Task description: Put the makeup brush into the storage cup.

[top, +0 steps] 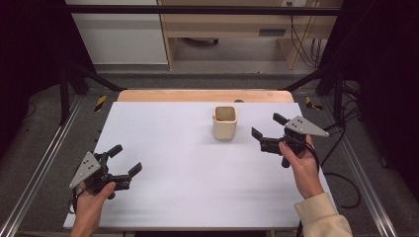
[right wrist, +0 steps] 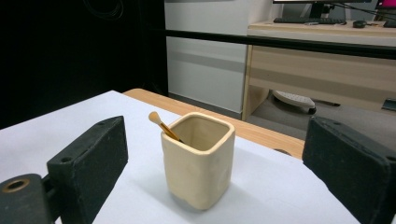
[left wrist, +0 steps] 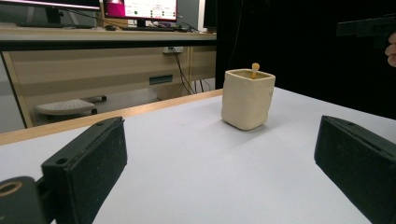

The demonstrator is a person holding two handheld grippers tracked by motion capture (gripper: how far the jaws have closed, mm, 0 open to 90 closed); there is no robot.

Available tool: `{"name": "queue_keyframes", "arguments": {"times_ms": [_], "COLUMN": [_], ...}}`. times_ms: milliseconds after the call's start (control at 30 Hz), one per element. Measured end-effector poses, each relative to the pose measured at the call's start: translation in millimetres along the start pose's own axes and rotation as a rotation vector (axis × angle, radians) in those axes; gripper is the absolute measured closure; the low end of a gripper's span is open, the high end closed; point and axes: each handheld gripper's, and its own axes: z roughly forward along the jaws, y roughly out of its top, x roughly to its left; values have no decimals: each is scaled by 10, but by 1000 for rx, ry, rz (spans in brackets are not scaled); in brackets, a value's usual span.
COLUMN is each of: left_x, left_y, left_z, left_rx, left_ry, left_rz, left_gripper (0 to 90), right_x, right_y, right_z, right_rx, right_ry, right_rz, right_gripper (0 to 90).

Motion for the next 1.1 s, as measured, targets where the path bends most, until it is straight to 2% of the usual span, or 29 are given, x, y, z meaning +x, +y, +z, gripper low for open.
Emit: {"name": "queue_keyframes", "arguments": {"times_ms": [367,1100], "left_x": [-7,-4], "left_y": [-9,-16], "left_z": [-11,-74], "left_rx": [5,5], "left_ry": [-10,-12], "left_rz": [6,16], "left_gripper": [19,19], "right_x": [-84,-132], "right_y": [-106,-325], "right_z": [-203,-482], "right_rx": [-15,-11], "right_ry": [-19,-42], "right_rz": [7,7], "right_gripper": [68,68]}}
